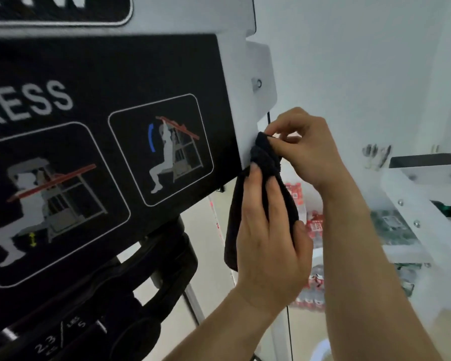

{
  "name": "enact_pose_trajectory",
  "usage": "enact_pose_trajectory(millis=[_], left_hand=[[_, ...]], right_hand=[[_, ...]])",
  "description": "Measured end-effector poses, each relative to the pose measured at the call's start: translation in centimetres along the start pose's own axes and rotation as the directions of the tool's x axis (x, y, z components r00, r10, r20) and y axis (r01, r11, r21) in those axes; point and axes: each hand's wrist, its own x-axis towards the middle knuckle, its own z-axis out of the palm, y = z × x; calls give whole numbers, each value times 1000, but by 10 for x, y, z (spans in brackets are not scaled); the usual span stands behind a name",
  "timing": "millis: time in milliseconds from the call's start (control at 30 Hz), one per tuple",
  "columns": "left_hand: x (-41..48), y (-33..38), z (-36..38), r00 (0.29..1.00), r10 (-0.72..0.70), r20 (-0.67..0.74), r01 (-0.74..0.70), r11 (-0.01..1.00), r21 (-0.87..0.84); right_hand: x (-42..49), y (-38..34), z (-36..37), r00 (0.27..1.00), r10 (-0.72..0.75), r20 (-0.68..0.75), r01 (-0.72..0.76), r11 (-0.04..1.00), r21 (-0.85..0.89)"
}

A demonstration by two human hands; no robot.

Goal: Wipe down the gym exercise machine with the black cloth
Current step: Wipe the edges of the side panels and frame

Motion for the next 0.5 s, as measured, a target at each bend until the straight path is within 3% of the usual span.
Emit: enact_pose_trajectory(millis=[133, 333, 500], left_hand=[[25, -1, 3, 995, 46, -89, -41, 997, 60], [64, 3, 9, 972, 23, -236, 6, 992, 124], [108, 6, 9, 940, 15, -341, 139, 896, 422]], right_hand=[[17, -2, -4, 996, -54, -70, 59, 996, 65], [36, -20, 9, 973, -85, -213, 118, 982, 146], [55, -35, 16, 952, -169, -257, 220, 957, 188]])
